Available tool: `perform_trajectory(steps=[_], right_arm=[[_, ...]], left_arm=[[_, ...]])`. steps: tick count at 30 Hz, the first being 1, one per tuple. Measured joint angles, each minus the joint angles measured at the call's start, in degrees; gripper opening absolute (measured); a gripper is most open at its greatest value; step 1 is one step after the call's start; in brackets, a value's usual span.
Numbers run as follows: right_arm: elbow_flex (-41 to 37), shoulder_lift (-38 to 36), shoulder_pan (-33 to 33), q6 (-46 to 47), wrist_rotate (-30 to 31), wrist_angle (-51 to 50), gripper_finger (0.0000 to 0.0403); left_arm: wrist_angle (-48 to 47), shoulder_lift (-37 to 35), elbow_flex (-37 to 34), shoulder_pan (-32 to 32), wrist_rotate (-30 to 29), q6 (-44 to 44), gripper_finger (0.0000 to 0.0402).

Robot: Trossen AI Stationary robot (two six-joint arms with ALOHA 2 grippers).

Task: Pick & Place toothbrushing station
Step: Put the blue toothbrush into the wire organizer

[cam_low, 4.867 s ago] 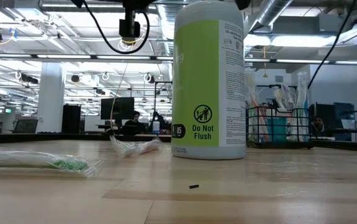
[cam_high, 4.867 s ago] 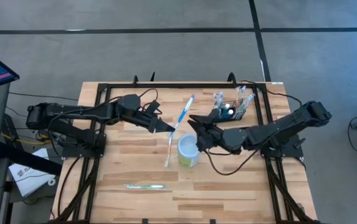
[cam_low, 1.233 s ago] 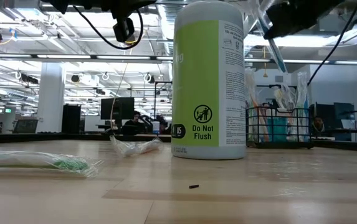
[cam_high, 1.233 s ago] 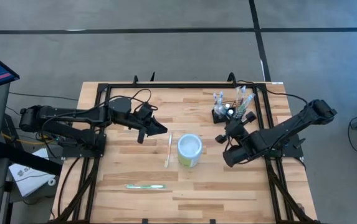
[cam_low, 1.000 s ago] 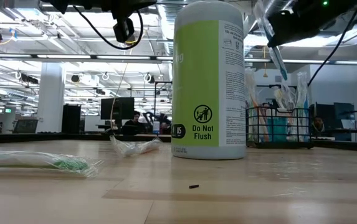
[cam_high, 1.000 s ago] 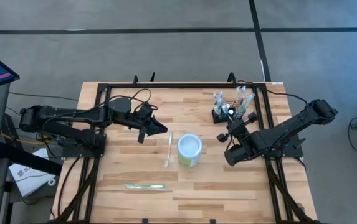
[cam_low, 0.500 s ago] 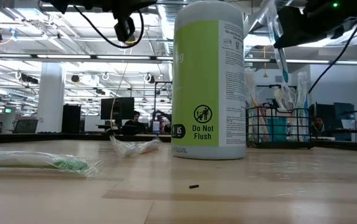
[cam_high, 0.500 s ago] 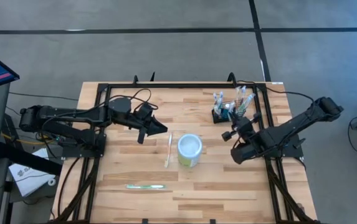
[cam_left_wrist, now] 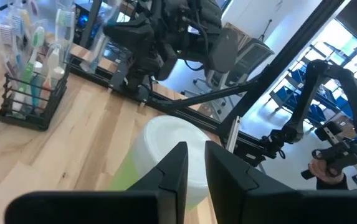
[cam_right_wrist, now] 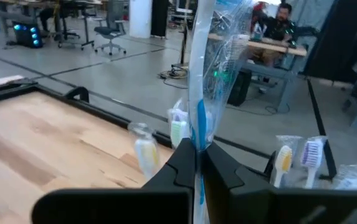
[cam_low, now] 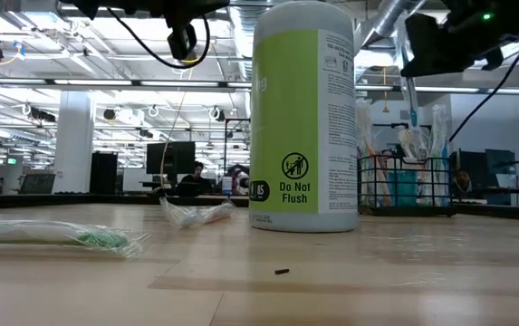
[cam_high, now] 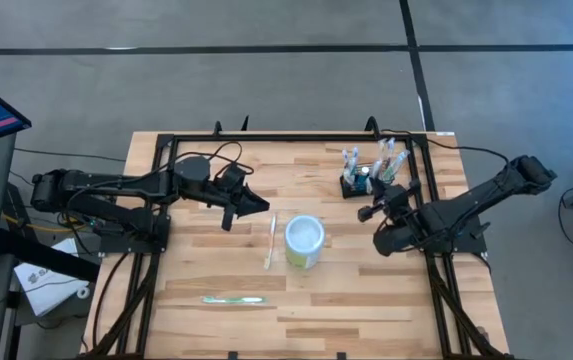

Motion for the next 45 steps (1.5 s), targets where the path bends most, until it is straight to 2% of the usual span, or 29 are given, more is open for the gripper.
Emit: perform_trajectory(steps=[2, 5, 9, 16, 18, 20, 22, 24, 30, 38, 45], right_arm=[[0.0, 0.0, -0.9, -2.0, -0.5, 3.2, 0.0], [0.0, 0.0, -0.8, -11.9, -1.1, 10.6, 0.0], [0.0, -1.9, -4.2, -21.5, -7.4, 17.5, 0.0], [0.0, -2.5, -11.1, -49.9, -21.9, 41.0, 0.0], [0.1, -2.6, -13.3, -53.3, -22.5, 43.6, 0.0], [0.0, -3.1, -14.6, -54.0, -23.4, 43.2, 0.0], [0.0, -3.9, -16.1, -53.6, -28.1, 43.3, 0.0], [-1.0, -4.3, -17.3, -53.9, -31.5, 45.7, 0.0], [-8.3, -8.2, -19.7, -55.8, -35.7, 54.9, 0.0], [-15.6, -16.4, -19.8, -53.4, -36.1, 55.3, 0.0], [-20.9, -18.3, -20.0, -53.9, -35.8, 60.4, 0.0]], left_arm=[[0.0, 0.0, 0.0, 0.0, -0.1, 0.0, 0.0049], [0.0, 0.0, 0.0, 0.0, -0.6, 0.0, 0.0049], [0.0, 0.0, 0.0, 0.0, -1.2, 0.0, 0.0049], [0.0, 0.0, -0.7, 0.0, -1.2, 0.0, 0.0049], [0.0, 0.0, -1.1, 0.0, -1.2, 0.0, 0.0049], [0.1, 0.0, -1.6, 0.0, -1.2, 0.0, 0.0049], [0.1, 0.0, -2.2, 0.0, -1.2, -0.1, 0.0049], [0.1, 0.0, -2.6, 0.0, -1.2, -0.1, 0.0049], [0.6, 0.0, -3.6, 0.0, -1.2, -0.6, 0.0049], [1.8, 0.0, -3.6, 0.1, -1.2, -0.6, 0.0049], [2.6, 0.0, -3.6, 0.1, -1.4, -0.5, 0.0049]])
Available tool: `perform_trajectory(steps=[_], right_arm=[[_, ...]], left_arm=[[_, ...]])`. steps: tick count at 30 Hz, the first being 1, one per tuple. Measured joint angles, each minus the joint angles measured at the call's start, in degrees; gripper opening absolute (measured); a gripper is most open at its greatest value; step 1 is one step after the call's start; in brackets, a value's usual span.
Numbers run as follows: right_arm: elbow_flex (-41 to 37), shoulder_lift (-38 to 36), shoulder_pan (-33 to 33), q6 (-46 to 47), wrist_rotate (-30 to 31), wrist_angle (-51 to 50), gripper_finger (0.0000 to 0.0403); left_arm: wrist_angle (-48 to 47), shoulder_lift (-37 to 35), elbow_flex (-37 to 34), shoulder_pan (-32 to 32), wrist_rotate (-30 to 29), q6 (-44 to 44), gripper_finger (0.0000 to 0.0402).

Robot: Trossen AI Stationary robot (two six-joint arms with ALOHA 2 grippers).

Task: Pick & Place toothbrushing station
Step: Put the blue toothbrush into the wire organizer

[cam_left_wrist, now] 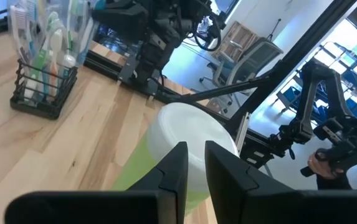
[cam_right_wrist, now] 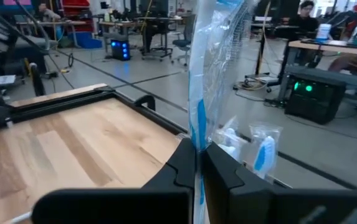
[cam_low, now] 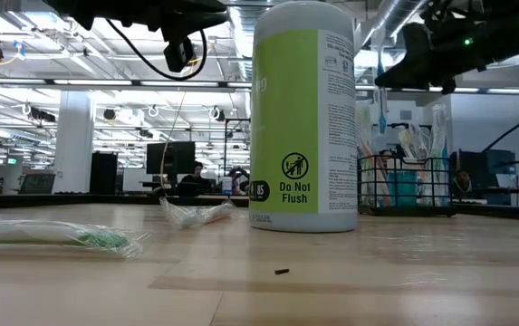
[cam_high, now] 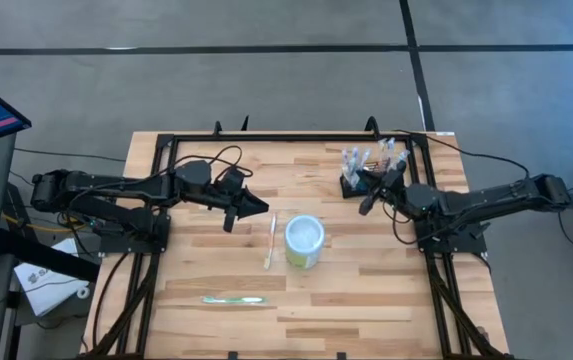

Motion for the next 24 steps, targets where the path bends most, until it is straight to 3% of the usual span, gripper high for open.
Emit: perform_trajectory(steps=[6, 24], right_arm=[[-0.3, 0.8, -0.1, -2.2, 4.1, -0.1, 0.0], [-1.6, 7.6, -3.3, -0.3, 4.3, 2.5, 0.0001]], left_arm=[[0.1, 0.0, 0.0, 0.0, 0.0, 0.0, 0.0049], [0.1, 0.0, 0.0, 0.0, 0.0, 0.0, 0.0049]])
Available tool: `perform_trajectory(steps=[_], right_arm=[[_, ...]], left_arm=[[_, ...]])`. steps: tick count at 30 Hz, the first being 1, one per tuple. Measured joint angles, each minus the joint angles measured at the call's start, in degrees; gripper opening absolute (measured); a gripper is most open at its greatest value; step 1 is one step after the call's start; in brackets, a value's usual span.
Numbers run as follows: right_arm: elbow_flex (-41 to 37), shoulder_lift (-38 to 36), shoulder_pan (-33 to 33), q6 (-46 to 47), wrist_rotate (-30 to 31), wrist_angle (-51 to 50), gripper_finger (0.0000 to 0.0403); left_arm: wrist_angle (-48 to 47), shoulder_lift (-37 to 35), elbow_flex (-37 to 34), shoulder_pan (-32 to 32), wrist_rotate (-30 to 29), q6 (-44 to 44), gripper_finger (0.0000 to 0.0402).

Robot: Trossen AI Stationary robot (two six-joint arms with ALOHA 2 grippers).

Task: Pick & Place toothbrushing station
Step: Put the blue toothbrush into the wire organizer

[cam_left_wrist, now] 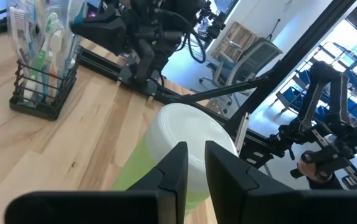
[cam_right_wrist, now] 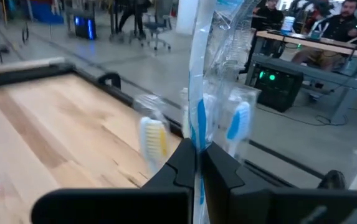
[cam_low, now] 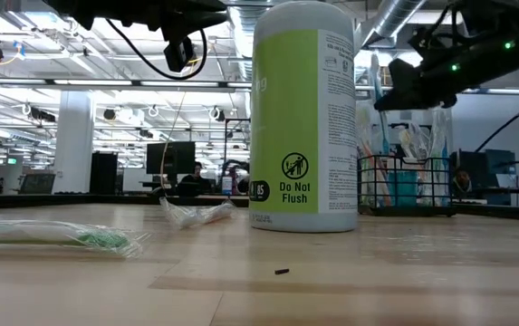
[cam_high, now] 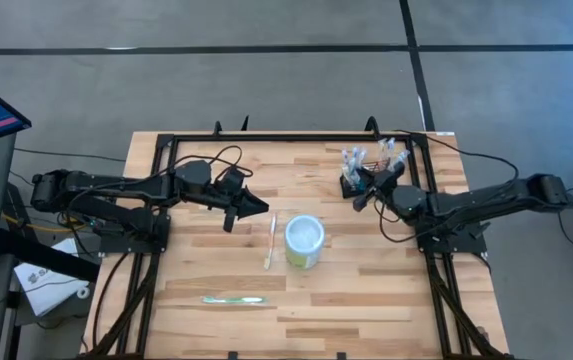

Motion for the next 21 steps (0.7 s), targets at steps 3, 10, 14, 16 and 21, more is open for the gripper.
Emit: perform_trajectory(steps=[3, 10, 14, 16, 21], right_arm=[[-4.3, 0.0, -0.6, 0.3, -0.8, 8.5, 0.0001], [-11.0, 0.0, -0.8, -0.4, -2.3, 21.3, 0.0001], [-11.5, 0.5, -0.8, 0.1, -2.3, 21.3, 0.0001], [-11.5, 1.4, -0.8, 0.1, -2.3, 21.3, 0.0001], [-11.5, 5.1, -0.8, 2.5, -1.6, 21.4, 0.0001]], left_arm=[[0.0, 0.0, 0.0, 0.0, 0.0, 0.0, 0.0049], [0.0, 0.0, 0.0, 0.0, -1.2, 0.0, 0.0049], [0.0, 0.0, 0.0, 0.0, -1.3, 0.0, 0.0049], [0.0, 0.0, 0.0, 0.0, -1.5, 0.0, 0.0049], [0.0, 0.0, 0.0, 0.0, -2.2, 0.0, 0.0049]])
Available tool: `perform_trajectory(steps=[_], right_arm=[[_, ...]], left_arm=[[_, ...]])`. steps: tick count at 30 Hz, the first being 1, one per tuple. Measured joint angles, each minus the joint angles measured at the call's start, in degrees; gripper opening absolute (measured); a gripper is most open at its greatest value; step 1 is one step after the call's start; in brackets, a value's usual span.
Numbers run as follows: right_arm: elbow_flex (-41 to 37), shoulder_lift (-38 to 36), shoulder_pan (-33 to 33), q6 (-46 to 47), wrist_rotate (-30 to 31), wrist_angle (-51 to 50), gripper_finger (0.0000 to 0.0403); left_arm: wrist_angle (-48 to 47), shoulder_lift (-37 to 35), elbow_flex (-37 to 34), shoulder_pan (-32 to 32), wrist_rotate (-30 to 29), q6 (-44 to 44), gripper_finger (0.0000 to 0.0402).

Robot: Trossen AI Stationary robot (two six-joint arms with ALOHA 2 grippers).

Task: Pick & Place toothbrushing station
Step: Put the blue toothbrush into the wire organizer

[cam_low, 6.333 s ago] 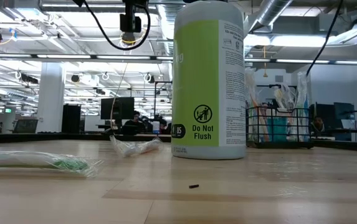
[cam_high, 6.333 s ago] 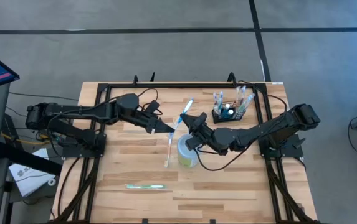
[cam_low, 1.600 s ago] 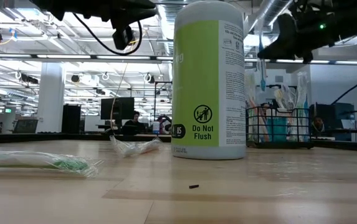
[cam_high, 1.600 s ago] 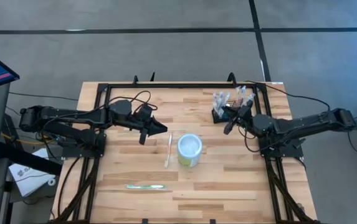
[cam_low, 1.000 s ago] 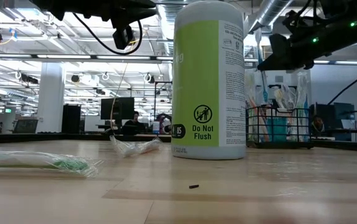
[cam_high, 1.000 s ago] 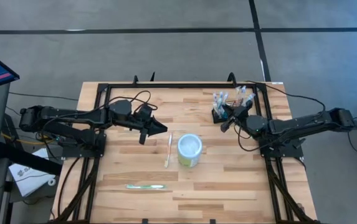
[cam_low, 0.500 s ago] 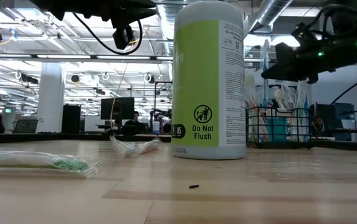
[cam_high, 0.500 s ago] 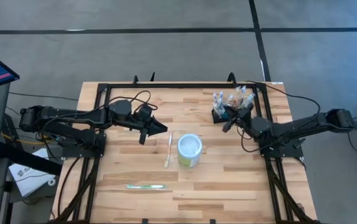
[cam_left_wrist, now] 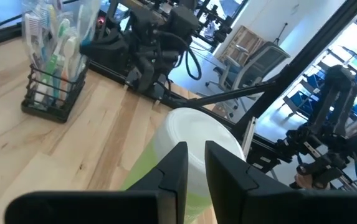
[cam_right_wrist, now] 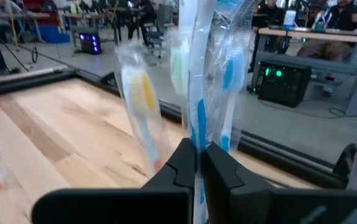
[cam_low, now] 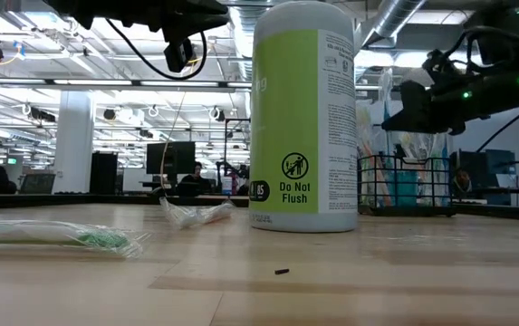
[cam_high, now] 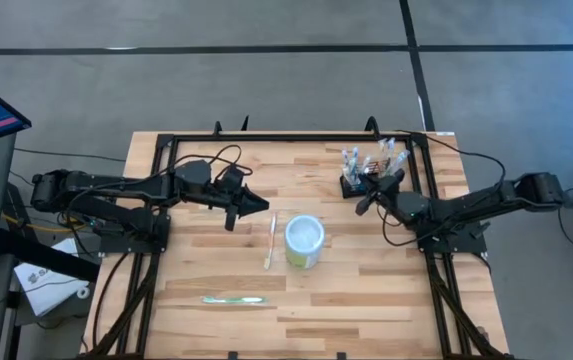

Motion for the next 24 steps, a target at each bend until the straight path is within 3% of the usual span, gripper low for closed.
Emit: perform_trajectory(steps=[24], right_arm=[[0.0, 18.7, -0.2, 2.1, 0.4, 13.8, 0.0019]], left_arm=[[0.0, 0.0, 0.0, 0.0, -0.2, 0.0, 0.0049]])
